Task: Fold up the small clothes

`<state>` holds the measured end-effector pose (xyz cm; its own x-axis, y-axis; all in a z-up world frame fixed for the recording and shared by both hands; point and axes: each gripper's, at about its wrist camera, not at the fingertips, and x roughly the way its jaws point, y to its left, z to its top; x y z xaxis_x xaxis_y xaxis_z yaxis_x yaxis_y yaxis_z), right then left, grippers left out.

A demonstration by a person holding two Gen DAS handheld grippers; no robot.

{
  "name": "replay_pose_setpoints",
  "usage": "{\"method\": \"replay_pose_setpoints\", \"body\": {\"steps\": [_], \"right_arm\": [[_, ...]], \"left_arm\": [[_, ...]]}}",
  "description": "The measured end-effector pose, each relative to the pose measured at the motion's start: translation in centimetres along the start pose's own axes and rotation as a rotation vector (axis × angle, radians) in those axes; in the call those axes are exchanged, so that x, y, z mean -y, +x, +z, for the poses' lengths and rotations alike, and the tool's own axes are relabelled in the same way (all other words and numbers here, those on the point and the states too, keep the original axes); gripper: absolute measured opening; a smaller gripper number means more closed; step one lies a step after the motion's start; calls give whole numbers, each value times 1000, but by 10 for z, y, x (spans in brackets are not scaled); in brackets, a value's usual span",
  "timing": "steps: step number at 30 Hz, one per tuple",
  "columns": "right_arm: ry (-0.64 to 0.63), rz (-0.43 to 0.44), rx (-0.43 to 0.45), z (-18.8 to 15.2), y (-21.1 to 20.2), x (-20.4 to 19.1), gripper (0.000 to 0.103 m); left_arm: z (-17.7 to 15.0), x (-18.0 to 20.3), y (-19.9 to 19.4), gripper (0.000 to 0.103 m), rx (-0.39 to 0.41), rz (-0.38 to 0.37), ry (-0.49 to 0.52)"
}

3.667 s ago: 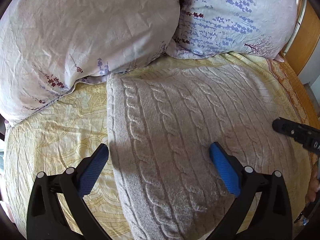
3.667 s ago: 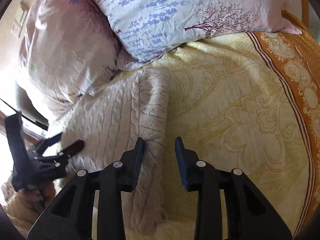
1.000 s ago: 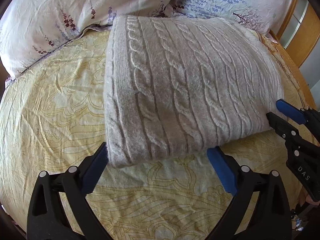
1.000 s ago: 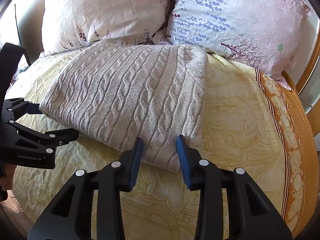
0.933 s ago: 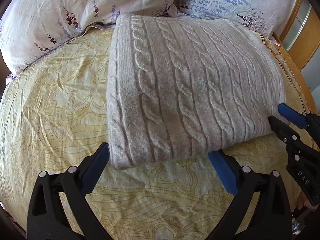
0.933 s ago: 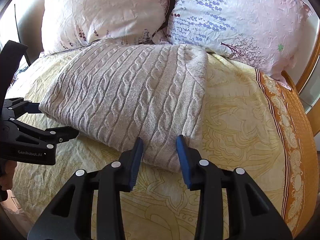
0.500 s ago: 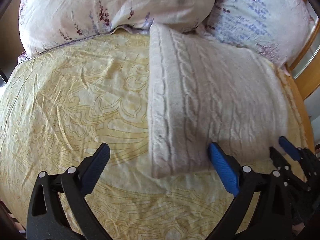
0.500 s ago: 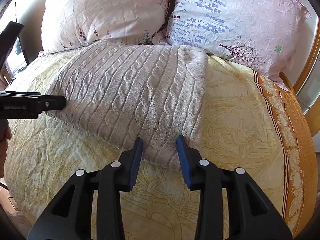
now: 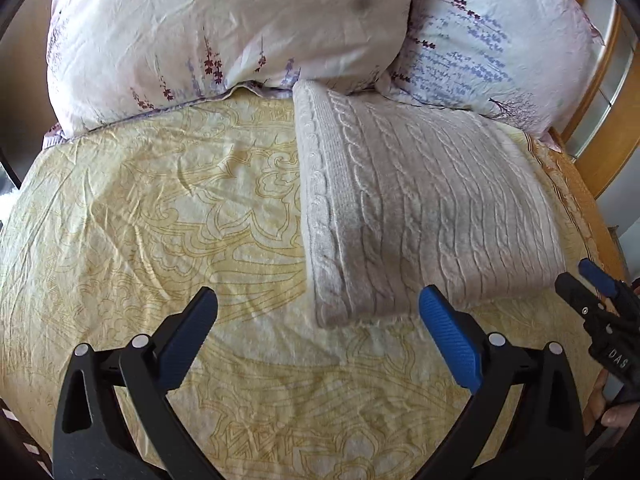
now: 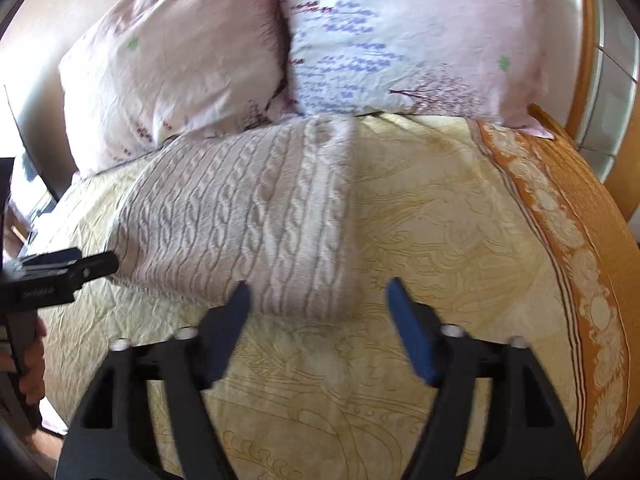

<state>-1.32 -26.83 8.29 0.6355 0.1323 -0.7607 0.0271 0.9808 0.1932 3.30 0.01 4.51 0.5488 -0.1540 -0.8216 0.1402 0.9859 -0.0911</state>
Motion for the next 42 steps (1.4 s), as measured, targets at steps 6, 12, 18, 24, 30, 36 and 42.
{"method": "replay_pose_setpoints", "body": {"steps": [6, 12, 18, 24, 30, 36, 42], "right_arm": [[90, -15, -75, -8, 5, 9, 102], [20, -30, -137, -9, 13, -10, 102], [-32, -51, -205, -15, 25, -23, 102], [-40, -78, -245, -17, 34, -27, 102], [-74, -111, -250, -19, 36, -32, 102], [-56, -119, -258, -18, 36, -32, 102], [-30, -138, -290, -11, 41, -32, 102]], "left_arm": [[-22, -1, 8, 101, -69, 22, 2], [-33, -3, 13, 101, -104, 83, 5], [-39, -7, 20, 101, -145, 114, -11], [-40, -8, 20, 101, -140, 113, -9], [-39, -8, 21, 101, -143, 110, -12], [-34, -10, 24, 101, -172, 110, -20], [-28, -10, 29, 101, -211, 105, -13]]}}
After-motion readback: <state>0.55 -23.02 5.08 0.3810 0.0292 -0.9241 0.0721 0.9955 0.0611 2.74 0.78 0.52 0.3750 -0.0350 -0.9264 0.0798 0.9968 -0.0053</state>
